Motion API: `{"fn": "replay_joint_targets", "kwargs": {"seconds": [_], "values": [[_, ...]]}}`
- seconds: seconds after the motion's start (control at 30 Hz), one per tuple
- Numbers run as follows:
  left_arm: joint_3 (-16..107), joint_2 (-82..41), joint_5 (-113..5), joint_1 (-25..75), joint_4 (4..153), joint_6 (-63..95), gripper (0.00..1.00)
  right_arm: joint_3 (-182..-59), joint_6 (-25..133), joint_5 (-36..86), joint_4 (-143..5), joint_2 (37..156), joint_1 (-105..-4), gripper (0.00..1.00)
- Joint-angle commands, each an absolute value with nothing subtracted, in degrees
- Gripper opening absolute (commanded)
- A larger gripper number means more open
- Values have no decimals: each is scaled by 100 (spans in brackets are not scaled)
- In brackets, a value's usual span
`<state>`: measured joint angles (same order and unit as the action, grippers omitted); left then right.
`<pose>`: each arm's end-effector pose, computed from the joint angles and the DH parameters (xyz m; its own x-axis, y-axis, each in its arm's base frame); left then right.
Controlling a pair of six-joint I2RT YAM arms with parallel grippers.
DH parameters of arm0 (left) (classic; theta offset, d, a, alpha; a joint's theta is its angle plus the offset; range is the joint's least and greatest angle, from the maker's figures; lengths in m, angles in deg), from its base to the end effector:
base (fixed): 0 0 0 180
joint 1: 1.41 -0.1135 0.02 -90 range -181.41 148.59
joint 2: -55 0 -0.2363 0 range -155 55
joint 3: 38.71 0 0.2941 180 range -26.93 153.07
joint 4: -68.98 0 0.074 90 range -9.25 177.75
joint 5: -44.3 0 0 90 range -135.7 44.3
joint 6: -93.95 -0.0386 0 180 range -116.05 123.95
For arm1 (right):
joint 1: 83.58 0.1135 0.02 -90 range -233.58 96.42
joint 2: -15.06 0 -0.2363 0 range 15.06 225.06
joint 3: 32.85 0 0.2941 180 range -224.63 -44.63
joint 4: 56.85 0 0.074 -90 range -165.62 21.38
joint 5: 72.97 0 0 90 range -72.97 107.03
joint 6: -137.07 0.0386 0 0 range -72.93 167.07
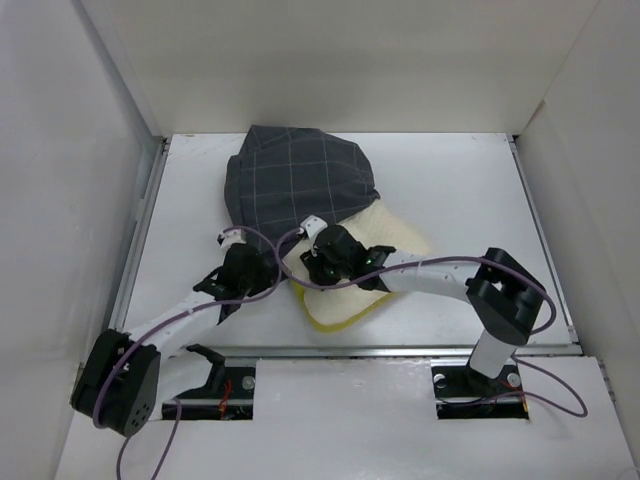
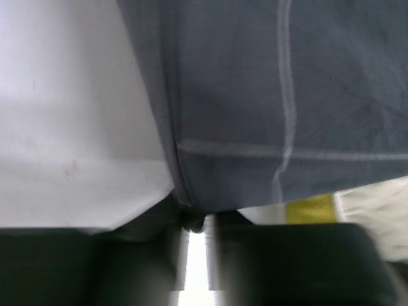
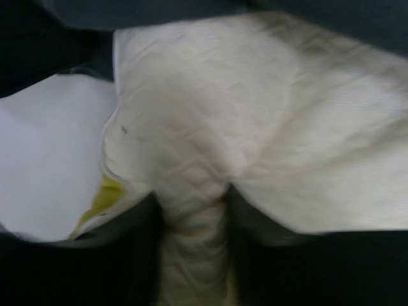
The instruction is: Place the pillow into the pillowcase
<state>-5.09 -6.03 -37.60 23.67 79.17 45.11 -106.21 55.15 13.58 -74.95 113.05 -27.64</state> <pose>0.2337 -0.1034 0.1164 -0.6257 -0.4266 -0.6531 -0.1239 0.8809 -0.4567 0.2275 0.3324 0.1486 -0.4890 -0.4728 -0.7330 -0.7408 0.6688 0.0628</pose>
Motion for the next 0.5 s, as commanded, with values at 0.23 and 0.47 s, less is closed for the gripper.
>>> {"fn": "replay_joint_targets", "kwargs": {"seconds": [0.23,0.47], "values": [[443,84,-5377,2477,7671,3418,0,-11370,6447,-876,-6443,11095,-2724,0],[1419,1431,-6064,2918,8680,3418,0,-12117,6553,-2531,-5178,10892,-2724,0]]}}
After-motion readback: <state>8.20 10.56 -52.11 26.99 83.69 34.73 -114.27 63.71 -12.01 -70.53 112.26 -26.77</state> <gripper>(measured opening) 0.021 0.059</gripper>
